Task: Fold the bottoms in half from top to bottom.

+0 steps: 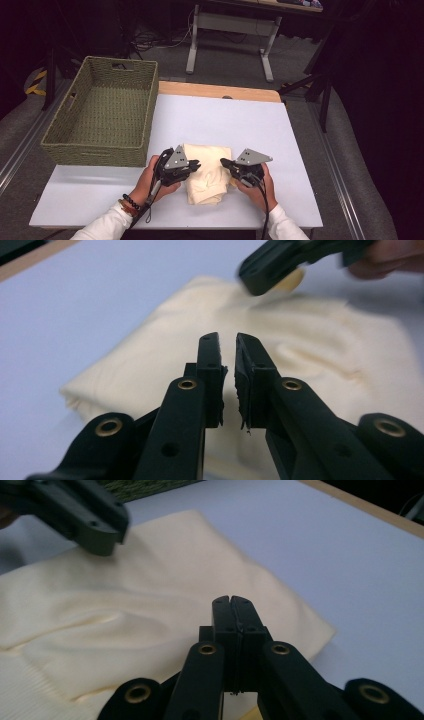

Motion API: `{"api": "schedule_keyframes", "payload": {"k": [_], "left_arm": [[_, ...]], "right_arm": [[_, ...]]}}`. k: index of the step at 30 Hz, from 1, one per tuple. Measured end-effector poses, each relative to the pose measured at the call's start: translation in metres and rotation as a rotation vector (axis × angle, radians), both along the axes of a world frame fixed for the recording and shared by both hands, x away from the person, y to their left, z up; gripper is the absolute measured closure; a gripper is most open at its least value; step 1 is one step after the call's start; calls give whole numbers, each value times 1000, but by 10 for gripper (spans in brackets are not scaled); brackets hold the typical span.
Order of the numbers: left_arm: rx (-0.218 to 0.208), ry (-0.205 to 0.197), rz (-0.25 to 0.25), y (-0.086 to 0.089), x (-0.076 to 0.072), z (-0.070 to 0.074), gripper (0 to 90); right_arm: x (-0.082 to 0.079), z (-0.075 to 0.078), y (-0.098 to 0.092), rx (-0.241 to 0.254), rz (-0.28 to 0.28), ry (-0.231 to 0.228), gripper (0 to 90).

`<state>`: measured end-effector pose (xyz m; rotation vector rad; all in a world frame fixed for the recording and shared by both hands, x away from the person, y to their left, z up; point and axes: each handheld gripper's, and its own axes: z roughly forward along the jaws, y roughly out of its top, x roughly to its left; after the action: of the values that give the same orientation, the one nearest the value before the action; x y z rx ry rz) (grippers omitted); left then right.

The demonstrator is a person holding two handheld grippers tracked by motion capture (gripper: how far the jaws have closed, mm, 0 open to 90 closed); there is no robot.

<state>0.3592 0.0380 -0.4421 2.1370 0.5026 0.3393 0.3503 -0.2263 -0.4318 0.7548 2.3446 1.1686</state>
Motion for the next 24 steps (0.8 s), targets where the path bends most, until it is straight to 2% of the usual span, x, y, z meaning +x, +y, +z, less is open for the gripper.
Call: {"api": "schedule_keyframes", "payload": {"k": [3,5,8,10,17,20,22,23,24], "left_arm": [[27,39,7,5,4,-11,818],[23,54,2,7,4,-15,820],[19,58,0,7,4,-15,821],[16,42,11,7,2,-13,816],[-28,20,24,15,-4,1,731],[-33,7,37,19,-7,6,662],[-34,-4,44,21,-9,7,636],[-34,-16,54,22,-10,8,599],[-31,-25,62,23,-11,9,528]], "right_arm": [[-11,-10,-2,-43,10,15,897],[-15,-15,-5,-67,5,12,895],[-18,-19,-10,-68,-7,21,895],[-18,-20,-11,-73,-13,21,884],[-17,-12,-20,-8,-50,-15,732],[-16,-9,-24,19,-73,-19,635],[-16,-8,-25,24,-78,-21,617],[-16,-7,-26,28,-83,-28,582],[-16,-5,-27,45,-94,-31,510]]}}
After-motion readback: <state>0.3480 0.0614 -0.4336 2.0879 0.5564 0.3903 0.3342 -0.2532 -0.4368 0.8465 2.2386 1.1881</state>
